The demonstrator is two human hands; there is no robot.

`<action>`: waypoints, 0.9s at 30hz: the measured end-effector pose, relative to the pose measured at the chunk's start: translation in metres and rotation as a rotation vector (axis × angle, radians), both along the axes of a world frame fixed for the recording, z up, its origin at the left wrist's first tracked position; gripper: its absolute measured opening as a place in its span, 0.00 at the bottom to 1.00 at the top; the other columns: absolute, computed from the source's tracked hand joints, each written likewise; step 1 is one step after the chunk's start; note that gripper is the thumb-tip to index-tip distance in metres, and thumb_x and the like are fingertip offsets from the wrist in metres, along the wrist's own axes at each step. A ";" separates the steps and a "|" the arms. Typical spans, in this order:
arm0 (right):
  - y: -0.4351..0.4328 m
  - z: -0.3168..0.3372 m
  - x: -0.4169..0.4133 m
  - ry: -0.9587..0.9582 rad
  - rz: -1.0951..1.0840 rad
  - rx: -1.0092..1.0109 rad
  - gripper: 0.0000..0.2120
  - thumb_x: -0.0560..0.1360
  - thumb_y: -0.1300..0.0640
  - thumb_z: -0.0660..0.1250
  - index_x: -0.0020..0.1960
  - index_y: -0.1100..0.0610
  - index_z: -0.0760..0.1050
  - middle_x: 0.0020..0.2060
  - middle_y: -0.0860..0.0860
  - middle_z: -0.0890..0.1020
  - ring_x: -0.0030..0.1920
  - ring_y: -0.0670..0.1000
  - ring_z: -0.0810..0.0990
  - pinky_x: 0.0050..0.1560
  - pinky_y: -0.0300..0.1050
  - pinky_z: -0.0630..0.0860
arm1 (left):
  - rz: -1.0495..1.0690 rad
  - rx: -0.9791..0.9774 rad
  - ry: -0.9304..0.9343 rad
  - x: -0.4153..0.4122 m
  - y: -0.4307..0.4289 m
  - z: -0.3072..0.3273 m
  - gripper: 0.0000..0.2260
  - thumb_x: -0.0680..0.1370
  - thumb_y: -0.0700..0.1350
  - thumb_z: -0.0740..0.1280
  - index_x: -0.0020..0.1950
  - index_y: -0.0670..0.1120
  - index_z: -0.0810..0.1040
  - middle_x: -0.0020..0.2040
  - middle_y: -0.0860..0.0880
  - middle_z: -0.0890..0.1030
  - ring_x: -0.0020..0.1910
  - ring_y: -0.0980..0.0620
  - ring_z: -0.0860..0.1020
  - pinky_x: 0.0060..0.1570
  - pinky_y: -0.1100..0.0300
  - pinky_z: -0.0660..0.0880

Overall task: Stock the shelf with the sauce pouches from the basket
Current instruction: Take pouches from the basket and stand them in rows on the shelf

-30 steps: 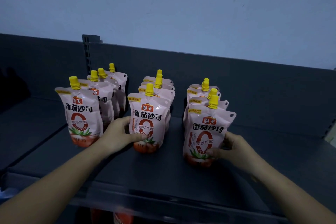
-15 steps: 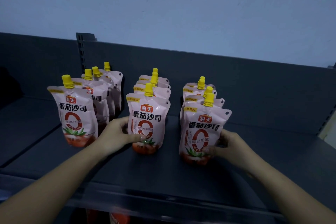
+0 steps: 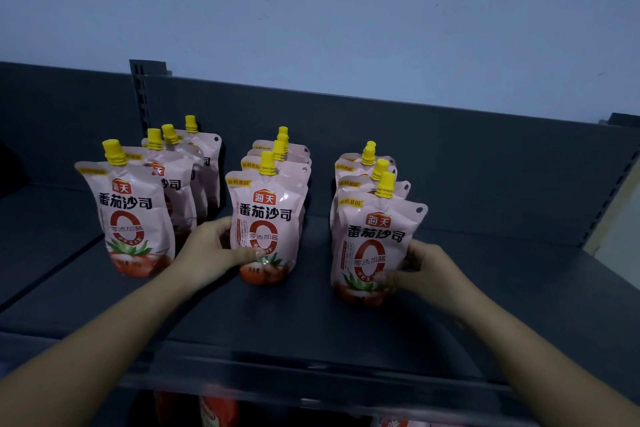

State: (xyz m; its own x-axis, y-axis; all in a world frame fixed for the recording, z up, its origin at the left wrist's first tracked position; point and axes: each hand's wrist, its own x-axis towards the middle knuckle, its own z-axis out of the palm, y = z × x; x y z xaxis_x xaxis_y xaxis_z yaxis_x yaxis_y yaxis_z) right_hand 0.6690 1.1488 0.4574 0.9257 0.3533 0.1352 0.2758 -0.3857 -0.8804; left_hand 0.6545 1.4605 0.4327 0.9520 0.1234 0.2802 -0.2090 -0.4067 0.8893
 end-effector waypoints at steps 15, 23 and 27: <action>-0.006 0.024 -0.010 0.094 0.025 0.343 0.11 0.66 0.65 0.72 0.48 0.59 0.81 0.42 0.52 0.87 0.43 0.48 0.86 0.37 0.34 0.79 | 0.289 -0.079 -0.593 -0.039 -0.071 0.018 0.18 0.70 0.42 0.69 0.56 0.53 0.68 0.48 0.58 0.72 0.47 0.67 0.72 0.49 0.74 0.69; 0.007 0.011 -0.013 0.098 0.066 0.276 0.11 0.66 0.63 0.73 0.48 0.56 0.80 0.42 0.48 0.87 0.43 0.45 0.85 0.38 0.31 0.78 | 0.112 -0.378 -0.346 -0.016 -0.065 0.029 0.10 0.76 0.35 0.65 0.51 0.50 0.77 0.44 0.53 0.85 0.43 0.56 0.83 0.39 0.61 0.80; 0.006 0.009 -0.010 0.088 0.050 0.284 0.11 0.66 0.64 0.73 0.47 0.56 0.80 0.41 0.46 0.87 0.43 0.44 0.85 0.38 0.31 0.78 | -0.094 -0.634 -0.121 -0.004 -0.040 0.035 0.09 0.76 0.34 0.64 0.51 0.46 0.77 0.41 0.50 0.86 0.39 0.54 0.84 0.35 0.61 0.81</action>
